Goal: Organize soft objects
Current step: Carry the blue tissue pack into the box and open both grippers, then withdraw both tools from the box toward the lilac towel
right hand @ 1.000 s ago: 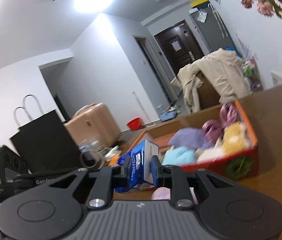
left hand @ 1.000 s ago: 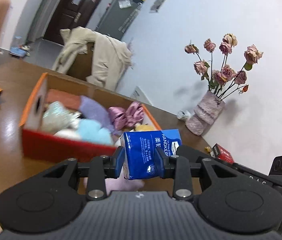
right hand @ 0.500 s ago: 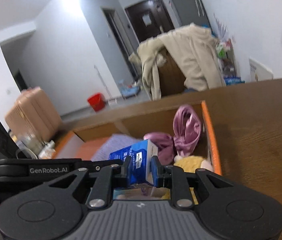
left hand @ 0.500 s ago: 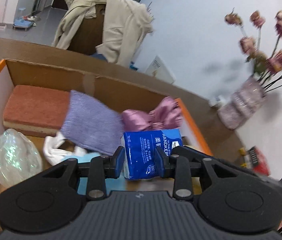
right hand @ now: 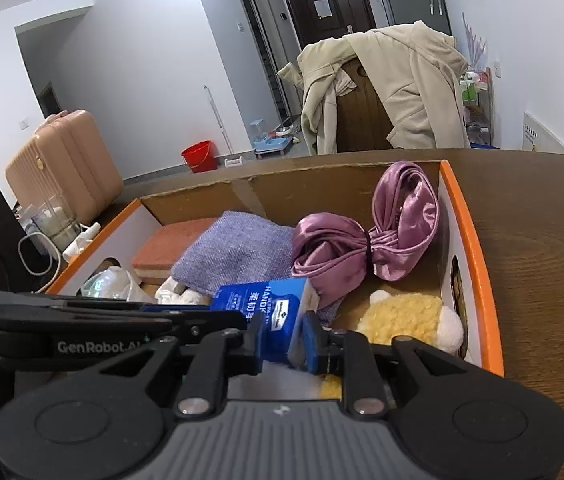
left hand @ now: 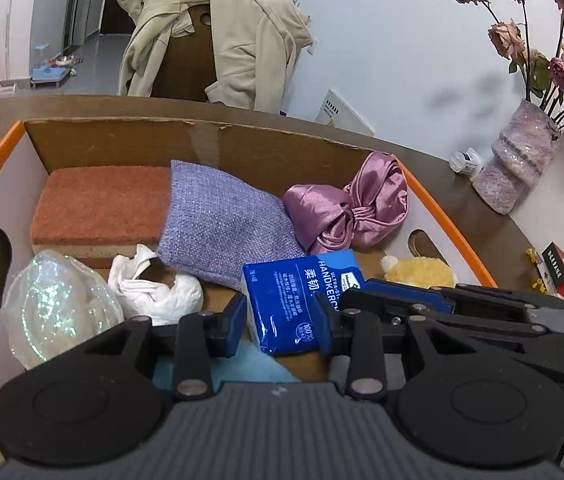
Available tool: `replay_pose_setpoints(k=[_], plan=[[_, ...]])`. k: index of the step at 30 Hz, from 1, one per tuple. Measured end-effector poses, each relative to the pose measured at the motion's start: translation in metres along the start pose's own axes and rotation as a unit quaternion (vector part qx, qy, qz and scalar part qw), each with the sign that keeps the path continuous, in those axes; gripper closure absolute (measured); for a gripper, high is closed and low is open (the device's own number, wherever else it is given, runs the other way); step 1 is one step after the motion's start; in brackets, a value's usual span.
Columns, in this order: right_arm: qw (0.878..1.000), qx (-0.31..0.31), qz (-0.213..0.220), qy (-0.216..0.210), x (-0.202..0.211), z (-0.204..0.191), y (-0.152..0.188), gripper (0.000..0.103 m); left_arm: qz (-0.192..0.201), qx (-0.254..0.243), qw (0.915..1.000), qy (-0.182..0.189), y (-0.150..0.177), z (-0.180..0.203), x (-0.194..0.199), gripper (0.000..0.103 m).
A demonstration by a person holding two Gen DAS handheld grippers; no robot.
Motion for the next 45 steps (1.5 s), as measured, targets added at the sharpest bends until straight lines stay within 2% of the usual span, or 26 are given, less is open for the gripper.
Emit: replay_pose_setpoints(k=[3,6,10,14,21,24,28,32,37,45], plan=[[1.000,-0.008,0.007,-0.006,0.010,-0.001,-0.003,0.082,-0.003,-0.005,1.0000,-0.005,-0.002,0.003,0.008,0.058],[1.000,0.004,0.023,-0.007,0.030,-0.010,-0.010,0.080,0.012,-0.010,0.9999,-0.004,-0.006,0.009,0.031,0.053],[0.998,0.025,0.053,-0.008,0.074,-0.029,-0.018,0.075,0.048,-0.022,0.9986,0.002,-0.008,0.024,0.078,0.047],[0.996,0.039,0.081,-0.014,0.124,-0.049,-0.012,0.068,0.089,-0.050,0.9947,-0.008,0.009,0.036,0.134,0.039],[0.992,0.056,0.107,-0.025,0.201,-0.084,0.034,0.051,0.131,-0.060,0.9893,-0.020,0.082,0.032,0.216,0.020],[0.992,0.052,0.110,-0.030,0.222,-0.095,0.064,0.049,0.137,-0.061,0.9878,-0.043,0.121,0.020,0.245,0.018],[0.993,0.041,0.106,-0.030,0.235,-0.106,0.104,0.043,0.141,-0.029,0.9875,-0.065,0.164,-0.002,0.276,0.017],[0.995,0.018,0.094,-0.030,0.235,-0.110,0.143,0.043,0.136,0.000,0.9885,-0.068,0.191,-0.013,0.289,0.016],[0.997,-0.013,0.072,-0.026,0.230,-0.104,0.176,0.043,0.129,-0.017,0.9892,-0.067,0.205,-0.004,0.289,0.015],[0.997,-0.038,0.069,-0.014,0.217,-0.085,0.178,0.043,0.103,-0.021,0.9928,-0.058,0.206,0.002,0.255,0.014]])
Point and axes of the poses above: each gripper's, at about its wrist camera, not at the fingertips, and x roughly against the way its jaws point, z to its right, y to its underside, the point moved 10 cm from there along -x, roughly the way its jaws point, and after that the axes turned 1 degree about x, right-handed, at the moved point
